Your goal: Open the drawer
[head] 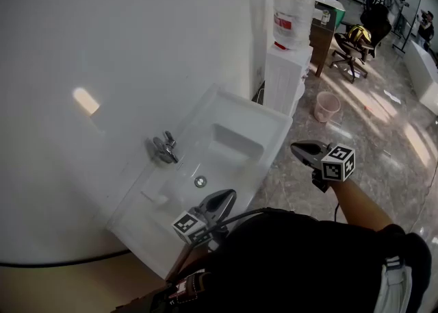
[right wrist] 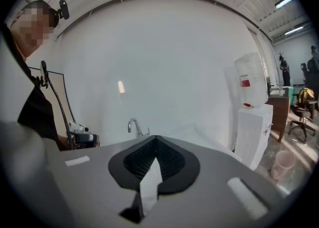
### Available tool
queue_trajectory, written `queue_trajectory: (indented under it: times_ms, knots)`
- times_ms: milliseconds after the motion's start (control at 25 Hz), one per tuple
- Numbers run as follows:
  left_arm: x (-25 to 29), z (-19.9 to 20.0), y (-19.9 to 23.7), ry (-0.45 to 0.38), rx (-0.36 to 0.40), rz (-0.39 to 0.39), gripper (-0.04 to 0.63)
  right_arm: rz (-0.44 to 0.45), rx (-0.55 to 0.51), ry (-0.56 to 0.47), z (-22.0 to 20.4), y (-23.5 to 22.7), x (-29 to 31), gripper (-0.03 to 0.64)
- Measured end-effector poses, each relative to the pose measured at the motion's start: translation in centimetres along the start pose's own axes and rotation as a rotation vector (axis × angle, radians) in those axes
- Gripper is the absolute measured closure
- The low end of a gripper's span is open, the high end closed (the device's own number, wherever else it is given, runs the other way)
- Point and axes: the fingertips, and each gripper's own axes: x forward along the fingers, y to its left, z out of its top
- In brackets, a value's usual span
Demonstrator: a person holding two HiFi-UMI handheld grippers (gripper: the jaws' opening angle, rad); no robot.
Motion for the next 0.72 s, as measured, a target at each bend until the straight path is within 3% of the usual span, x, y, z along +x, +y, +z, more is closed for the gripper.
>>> queue_trajectory:
  times_ms: [240,440,600,720]
  knots:
    - [0.7,-0.6,0.6,-0.034,0.027,0.084,0.595,0.084,-0.095,0.032,-0.4,-1.0,0.7,0.615]
    - [4.0,-2.0,-0.3,-0.090,0.011,0.174,0.595,0.139,-0.083,0.048,-0.9,-5.3,-0.9,0.615]
    - [8.1,-3.8,-1.0,-0.072,0.020,0.225,0.595,0.172,-0.094,0.049,-1.5,-9.5,-3.0,0.615]
    - [12.0,-5.8,-1.2,-0.008,0.056,0.248,0.595,0.160,-0.068,0.036,-3.1,-13.3,-4.8,0.615]
